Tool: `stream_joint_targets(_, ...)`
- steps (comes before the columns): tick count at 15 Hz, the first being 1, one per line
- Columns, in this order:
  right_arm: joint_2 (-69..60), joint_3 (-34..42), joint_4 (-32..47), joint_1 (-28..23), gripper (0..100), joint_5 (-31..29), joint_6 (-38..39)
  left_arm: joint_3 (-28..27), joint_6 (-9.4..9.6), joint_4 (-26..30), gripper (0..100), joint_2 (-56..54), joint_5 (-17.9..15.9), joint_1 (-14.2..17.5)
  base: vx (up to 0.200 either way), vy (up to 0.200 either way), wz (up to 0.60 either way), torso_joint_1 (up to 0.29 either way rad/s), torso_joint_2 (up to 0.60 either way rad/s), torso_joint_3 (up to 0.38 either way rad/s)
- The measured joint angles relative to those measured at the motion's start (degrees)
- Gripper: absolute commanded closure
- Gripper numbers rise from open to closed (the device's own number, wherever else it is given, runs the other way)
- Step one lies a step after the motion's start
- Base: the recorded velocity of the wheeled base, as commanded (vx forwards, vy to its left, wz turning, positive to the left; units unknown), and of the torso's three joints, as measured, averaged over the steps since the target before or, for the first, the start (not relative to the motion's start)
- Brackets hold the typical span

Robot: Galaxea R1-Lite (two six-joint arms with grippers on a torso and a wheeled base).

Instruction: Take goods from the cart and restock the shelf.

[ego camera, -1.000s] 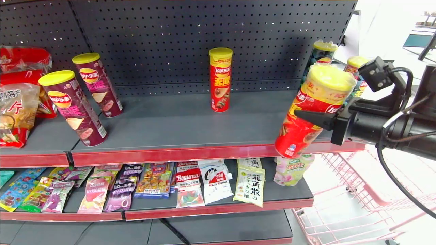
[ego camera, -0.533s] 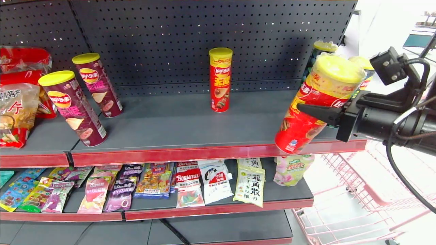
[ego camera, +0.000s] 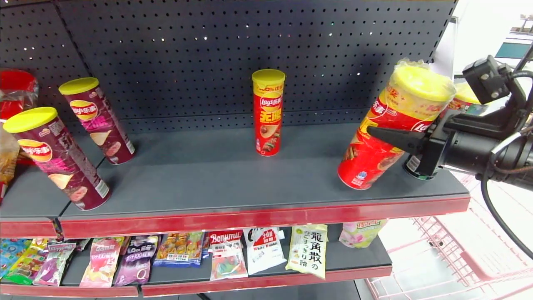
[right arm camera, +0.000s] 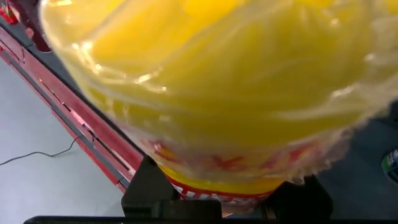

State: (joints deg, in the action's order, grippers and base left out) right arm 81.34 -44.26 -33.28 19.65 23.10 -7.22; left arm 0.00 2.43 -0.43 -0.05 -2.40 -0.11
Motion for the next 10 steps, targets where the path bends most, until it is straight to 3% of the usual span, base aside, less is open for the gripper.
stream_joint_targets(10, -1.4, 2.1, 0.0, 1.1, 100, -0.2, -0.1, 0.0, -0.65, 0.1, 0, 0.0, 0.0, 0.0, 0.000, 0.000, 0.00, 0.000, 0.00, 0.000)
